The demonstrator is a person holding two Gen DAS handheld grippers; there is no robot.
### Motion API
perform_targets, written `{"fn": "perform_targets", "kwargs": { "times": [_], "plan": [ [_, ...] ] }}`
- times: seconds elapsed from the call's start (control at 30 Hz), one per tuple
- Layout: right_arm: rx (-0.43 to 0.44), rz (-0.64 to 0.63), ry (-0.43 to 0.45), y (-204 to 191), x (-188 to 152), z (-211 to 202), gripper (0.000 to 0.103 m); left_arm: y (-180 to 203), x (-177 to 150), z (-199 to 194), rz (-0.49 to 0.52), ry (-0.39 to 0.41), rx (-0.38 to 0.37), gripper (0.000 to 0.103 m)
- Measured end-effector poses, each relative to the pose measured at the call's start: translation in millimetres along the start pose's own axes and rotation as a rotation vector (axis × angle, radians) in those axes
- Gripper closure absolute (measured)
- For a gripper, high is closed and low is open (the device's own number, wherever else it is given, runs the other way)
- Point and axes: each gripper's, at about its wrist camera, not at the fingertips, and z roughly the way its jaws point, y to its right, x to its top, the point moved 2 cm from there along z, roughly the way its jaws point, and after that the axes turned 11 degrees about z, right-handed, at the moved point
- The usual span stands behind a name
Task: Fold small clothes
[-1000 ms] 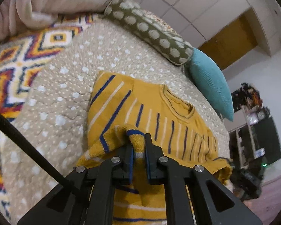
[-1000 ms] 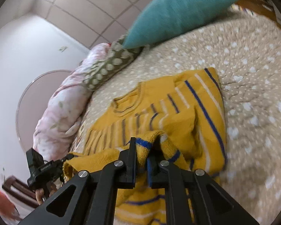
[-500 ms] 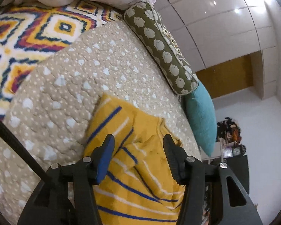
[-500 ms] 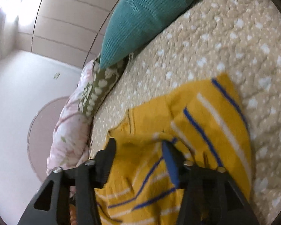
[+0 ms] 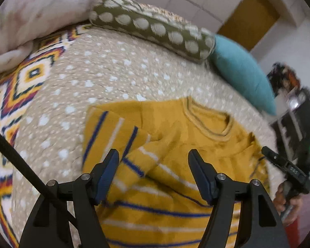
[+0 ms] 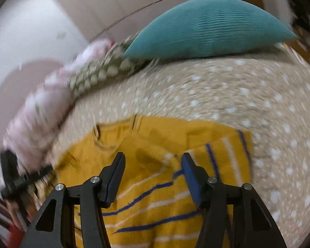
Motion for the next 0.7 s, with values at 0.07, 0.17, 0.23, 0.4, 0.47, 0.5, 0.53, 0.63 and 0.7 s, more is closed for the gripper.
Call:
{"fn": "perform_targets", "kwargs": {
  "times": [0.07, 0.17, 0.23, 0.4, 0.47, 0.5, 0.53, 0.63, 0.7],
  "plan": [
    [-0.072, -0.092, -0.026, -10.7, -4.9, 17.9, 0.04, 2.2, 3.0, 12.5, 0.028, -0.038, 0.03, 0.047],
    [-0.116, -0.132, -0.078, -11.0, -7.2, 35.3, 0.093, 0.8, 8.9, 24.2, 0.08, -0.09, 0.126, 0.092],
    [-0.144, -0.094, -0.061, -2.9, -0.8, 40.1, 0.093, -8.1, 11.9, 24.3, 0.058, -0.076, 0.145, 0.092],
    [-0.184, 0.044, -0.049, 20.2, 14.3, 53.9, 0.094, -21.1, 16.0, 32.9, -0.022, -0.079, 0.142, 0.089],
    [-0.166, 0.061, -0.052, 21.7, 16.8, 49.8, 0.091, -22.5, 14.8, 24.5, -0.044, -0.065, 0.129, 0.086],
    [-0.16, 0.063, -0.045, 21.6, 17.5, 45.2, 0.09, -22.9, 12.9, 17.6, -0.055, -0.055, 0.13, 0.083],
    [-0.156, 0.065, -0.029, 20.4, 18.3, 39.4, 0.09, -22.5, 11.1, 9.7, -0.063, -0.044, 0.133, 0.076],
    [-0.165, 0.068, 0.04, 19.3, 14.8, 6.9, 0.083, -21.2, 4.3, -16.4, -0.058, -0.006, 0.134, 0.065],
    [-0.16, 0.067, 0.067, 22.9, 10.8, -16.6, 0.082, -19.4, -3.1, -36.1, -0.044, 0.02, 0.143, 0.062]
  ]
}}
